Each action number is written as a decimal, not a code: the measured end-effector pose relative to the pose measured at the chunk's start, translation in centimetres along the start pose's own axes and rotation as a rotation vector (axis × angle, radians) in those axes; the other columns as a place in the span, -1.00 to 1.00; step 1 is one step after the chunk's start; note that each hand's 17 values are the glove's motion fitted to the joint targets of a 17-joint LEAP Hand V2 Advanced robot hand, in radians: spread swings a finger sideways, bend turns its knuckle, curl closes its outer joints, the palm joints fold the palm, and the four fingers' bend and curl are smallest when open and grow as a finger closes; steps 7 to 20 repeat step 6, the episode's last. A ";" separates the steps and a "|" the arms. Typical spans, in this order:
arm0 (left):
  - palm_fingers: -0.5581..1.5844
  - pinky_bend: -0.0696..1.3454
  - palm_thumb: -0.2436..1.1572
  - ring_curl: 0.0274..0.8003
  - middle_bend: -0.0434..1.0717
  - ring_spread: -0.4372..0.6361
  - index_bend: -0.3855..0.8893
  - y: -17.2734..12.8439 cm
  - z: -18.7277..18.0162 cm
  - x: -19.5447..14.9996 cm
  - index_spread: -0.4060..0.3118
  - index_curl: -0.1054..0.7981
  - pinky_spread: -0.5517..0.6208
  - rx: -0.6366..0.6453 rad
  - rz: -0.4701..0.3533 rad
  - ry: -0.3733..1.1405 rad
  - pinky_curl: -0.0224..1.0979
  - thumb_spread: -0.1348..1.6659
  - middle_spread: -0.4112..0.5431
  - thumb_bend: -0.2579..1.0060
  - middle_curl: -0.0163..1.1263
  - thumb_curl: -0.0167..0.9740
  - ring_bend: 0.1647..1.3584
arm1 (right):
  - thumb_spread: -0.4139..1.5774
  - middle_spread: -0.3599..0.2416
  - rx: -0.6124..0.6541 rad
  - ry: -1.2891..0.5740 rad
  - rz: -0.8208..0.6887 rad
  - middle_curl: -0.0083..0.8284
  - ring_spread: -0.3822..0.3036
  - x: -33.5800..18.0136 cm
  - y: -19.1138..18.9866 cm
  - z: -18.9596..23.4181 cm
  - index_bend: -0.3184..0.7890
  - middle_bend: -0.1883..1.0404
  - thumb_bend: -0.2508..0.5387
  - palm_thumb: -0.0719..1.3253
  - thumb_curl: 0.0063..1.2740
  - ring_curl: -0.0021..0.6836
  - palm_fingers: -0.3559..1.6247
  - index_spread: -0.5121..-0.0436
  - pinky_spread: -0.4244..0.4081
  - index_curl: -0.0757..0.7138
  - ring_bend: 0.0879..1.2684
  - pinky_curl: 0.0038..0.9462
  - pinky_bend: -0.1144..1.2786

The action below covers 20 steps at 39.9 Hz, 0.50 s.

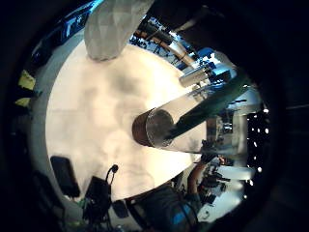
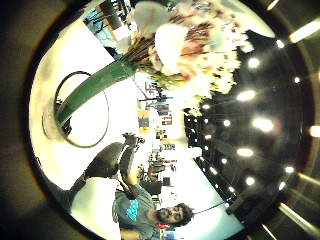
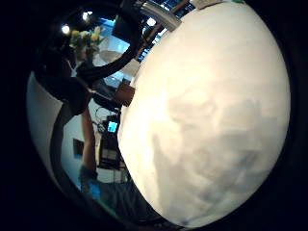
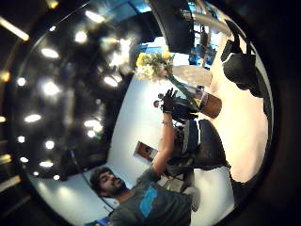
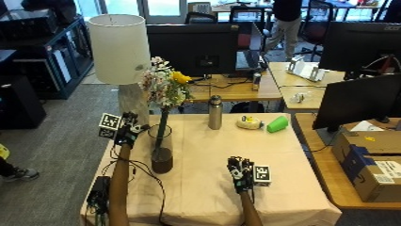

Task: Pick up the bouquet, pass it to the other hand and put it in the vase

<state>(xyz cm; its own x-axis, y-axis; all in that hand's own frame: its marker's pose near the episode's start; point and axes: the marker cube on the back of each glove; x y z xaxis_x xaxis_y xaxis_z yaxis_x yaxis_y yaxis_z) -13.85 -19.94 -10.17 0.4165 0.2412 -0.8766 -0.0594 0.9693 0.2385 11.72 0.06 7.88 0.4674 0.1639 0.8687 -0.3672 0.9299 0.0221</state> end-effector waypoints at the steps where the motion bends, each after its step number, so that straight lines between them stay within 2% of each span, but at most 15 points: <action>1: -0.36 -0.07 0.11 -0.07 -0.42 0.05 -0.35 0.2 -0.5 -0.3 0.51 -0.41 0.69 0.028 -0.050 -0.016 -0.29 0.04 0.00 -0.66 -0.28 0.00 -0.01 | 0.39 -0.31 -0.003 0.012 0.019 0.13 -0.34 0.1 0.0 0.1 -0.24 -0.22 -0.42 0.32 -0.16 0.21 0.43 -0.04 0.08 -0.16 -0.33 -0.22 -0.27; 3: -0.37 -0.06 0.11 -0.08 -0.41 0.08 -0.34 0.8 -1.5 -0.2 0.54 -0.44 0.72 0.062 -0.080 -0.025 -0.29 0.05 0.04 -0.66 -0.29 -0.02 0.01 | 0.39 -0.31 -0.021 -0.063 -0.063 0.13 -0.34 -1.2 0.1 0.5 -0.24 -0.22 -0.42 0.32 -0.17 0.21 0.42 -0.04 0.09 -0.16 -0.34 -0.22 -0.28; 6: -0.37 -0.05 0.11 -0.10 -0.40 0.11 -0.31 1.4 -2.8 0.0 0.55 -0.46 0.75 0.101 -0.036 -0.027 -0.30 0.05 0.09 -0.66 -0.29 -0.05 0.02 | 0.39 -0.31 -0.045 -0.177 -0.203 0.13 -0.34 -3.0 0.1 1.0 -0.24 -0.22 -0.42 0.32 -0.17 0.21 0.42 -0.04 0.10 -0.16 -0.35 -0.22 -0.28; 20: -0.37 -0.05 0.11 -0.10 -0.40 0.11 -0.31 1.4 -2.8 0.0 0.55 -0.46 0.75 0.101 -0.036 -0.027 -0.30 0.05 0.09 -0.66 -0.29 -0.05 0.02 | 0.39 -0.31 -0.045 -0.177 -0.203 0.13 -0.34 -3.0 0.1 1.0 -0.24 -0.22 -0.42 0.32 -0.17 0.21 0.42 -0.04 0.10 -0.16 -0.35 -0.22 -0.28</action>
